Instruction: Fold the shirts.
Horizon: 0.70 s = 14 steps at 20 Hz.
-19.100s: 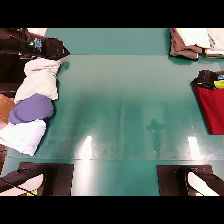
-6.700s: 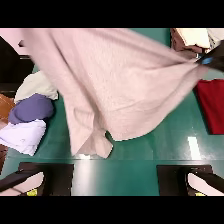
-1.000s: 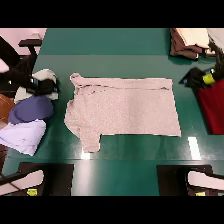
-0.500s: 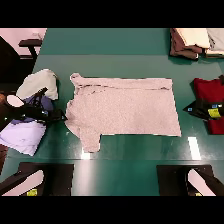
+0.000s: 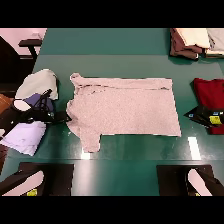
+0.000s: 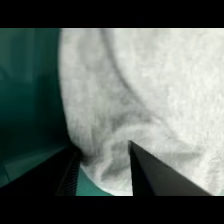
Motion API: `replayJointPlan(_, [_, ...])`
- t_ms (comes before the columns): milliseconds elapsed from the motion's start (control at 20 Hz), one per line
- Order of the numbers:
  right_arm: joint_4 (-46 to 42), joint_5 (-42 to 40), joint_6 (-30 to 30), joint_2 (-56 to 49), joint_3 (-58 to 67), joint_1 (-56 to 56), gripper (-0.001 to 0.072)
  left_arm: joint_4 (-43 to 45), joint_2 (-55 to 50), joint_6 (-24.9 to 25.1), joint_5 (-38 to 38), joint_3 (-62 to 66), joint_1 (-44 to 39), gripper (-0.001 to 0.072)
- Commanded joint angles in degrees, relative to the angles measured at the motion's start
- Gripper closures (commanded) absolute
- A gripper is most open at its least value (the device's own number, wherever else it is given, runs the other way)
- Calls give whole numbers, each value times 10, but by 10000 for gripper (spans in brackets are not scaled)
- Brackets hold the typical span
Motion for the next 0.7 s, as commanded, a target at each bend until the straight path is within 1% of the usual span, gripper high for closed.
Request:
replayJointPlan(0, [-7,10,-3,-13,-3,-2,279,-8,0,1,0,3,-26,352])
replayJointPlan(50, [-15,10,-4,-17,-3,-2,280,-4,1,0,-9,10,-26,390])
replayJointPlan(100, [-36,15,-4,-22,-4,-2,279,-4,3,2,-19,20,-26,686])
replayJointPlan(200, [-84,29,-3,-33,-19,-7,280,-4,7,3,-40,51,-26,688])
replayJointPlan(300, [-91,30,-3,-50,-48,-37,273,-4,9,3,-66,87,-26,687])
replayJointPlan(350, [-91,28,-3,-59,-65,-57,233,-4,9,3,-75,101,-26,688])
replayJointPlan(400, [-91,23,-3,-71,-84,-79,143,-5,9,3,-81,110,-26,688])
replayJointPlan(450, [-89,13,-3,-83,-101,-96,142,-9,9,3,-80,113,-26,687])
replayJointPlan(500, [-77,-1,-4,-94,-117,-109,158,-12,9,3,-79,113,-26,688])
replayJointPlan(600, [-26,-34,-6,-116,-140,-120,168,-12,9,3,-78,113,-26,688])
replayJointPlan(650, [-2,-51,-13,-125,-146,-117,228,-12,9,3,-80,113,-26,687])
